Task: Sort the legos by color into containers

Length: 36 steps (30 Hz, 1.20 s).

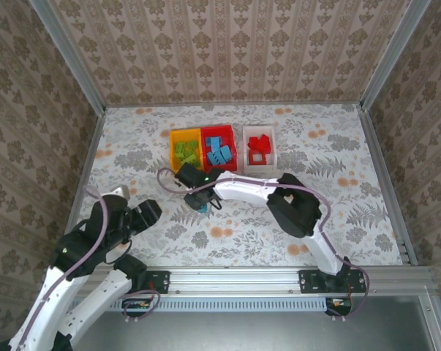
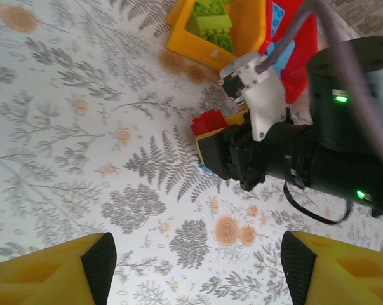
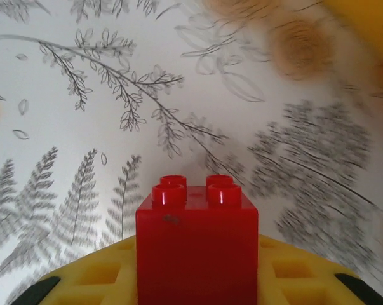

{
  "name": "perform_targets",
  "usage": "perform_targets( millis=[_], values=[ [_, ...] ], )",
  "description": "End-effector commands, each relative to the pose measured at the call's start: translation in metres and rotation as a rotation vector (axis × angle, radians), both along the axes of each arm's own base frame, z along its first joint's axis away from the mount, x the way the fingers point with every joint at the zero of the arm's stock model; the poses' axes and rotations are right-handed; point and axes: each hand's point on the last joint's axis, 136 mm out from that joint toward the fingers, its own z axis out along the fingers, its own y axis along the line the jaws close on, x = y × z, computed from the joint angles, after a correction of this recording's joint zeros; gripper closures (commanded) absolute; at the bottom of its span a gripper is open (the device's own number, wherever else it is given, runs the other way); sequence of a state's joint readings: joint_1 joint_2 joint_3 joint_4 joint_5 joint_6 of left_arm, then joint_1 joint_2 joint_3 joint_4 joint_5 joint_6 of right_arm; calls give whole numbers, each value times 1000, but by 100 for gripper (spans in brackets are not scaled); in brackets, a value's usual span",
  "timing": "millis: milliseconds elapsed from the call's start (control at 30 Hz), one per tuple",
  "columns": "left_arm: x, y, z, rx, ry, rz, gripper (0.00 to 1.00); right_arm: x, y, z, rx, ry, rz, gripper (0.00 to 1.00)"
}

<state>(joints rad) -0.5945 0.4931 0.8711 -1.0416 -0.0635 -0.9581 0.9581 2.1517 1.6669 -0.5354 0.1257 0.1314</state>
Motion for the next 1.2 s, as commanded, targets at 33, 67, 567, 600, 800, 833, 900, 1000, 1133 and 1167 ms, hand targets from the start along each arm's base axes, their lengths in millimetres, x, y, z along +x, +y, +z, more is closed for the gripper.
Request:
perform_targets(
  millis=[33,67,567,600,800,833,900,1000,1133,1167],
  values=[
    [33,-49,23,-115,-48,-103,29,15,-25,105,176,-172,-127,73],
    [41,-58,30,-122,-59,-123,29,17,-39,113,193,-177,-166,73],
    [97,-222,52,136,-169,-452,29,92,-230,88,286,-54,-750,72],
    [98,-229,50,140,-168,-464,29,97,-231,83,274,-46,-759,72],
    [100,-250,39,179,-159,-495,29,121,-239,50,208,19,-819,68],
    [100,-250,35,188,-153,-496,29,124,-238,43,204,31,-823,67],
    [98,-247,32,206,-147,-490,29,128,-237,35,200,41,-822,65],
    [96,-239,25,233,-131,-476,29,133,-236,29,187,51,-817,59],
    [88,-224,16,274,-116,-464,29,134,-234,43,215,28,-808,38],
    [85,-219,12,289,-108,-459,28,133,-234,50,227,17,-805,36]
  ],
)
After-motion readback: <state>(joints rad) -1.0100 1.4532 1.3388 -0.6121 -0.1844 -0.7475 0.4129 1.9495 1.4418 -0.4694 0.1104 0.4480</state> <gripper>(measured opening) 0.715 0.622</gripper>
